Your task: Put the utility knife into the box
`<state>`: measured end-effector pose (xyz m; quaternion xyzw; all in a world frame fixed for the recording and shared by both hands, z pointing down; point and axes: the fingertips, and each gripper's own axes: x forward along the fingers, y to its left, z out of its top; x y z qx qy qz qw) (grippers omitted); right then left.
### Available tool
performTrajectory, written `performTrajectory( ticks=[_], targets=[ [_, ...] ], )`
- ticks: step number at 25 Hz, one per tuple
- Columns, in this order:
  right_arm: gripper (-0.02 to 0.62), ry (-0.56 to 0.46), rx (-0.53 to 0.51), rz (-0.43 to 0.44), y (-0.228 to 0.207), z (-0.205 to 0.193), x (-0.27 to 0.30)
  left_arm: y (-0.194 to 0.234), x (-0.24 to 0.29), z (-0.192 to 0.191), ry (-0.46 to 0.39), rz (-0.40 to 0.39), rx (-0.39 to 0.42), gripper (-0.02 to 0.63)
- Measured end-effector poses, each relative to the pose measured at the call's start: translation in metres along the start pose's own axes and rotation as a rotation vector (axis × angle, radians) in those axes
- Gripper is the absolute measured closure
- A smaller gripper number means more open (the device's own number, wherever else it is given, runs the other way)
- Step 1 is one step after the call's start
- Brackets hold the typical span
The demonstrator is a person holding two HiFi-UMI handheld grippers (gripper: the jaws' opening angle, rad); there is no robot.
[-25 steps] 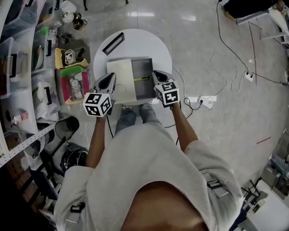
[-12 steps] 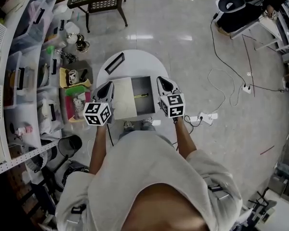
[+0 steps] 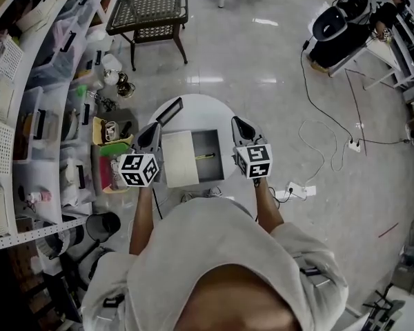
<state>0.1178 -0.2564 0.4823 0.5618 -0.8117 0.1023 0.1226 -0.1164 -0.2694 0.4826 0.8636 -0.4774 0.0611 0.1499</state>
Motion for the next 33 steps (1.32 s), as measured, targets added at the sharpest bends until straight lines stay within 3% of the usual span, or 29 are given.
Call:
performTrajectory(
  ticks=[10, 33],
  targets=[
    [0.565, -0.034, -0.009, -0.006, -0.004, 0.011, 0.003, 0.004, -0.001, 0.018, -0.035, 0.015, 0.032, 0.588],
    [0.565, -0.010, -0.016, -0.010, -0.005, 0.001, -0.003, -0.004, -0.001, 0.017, -0.030, 0.007, 0.042, 0.588]
  ],
)
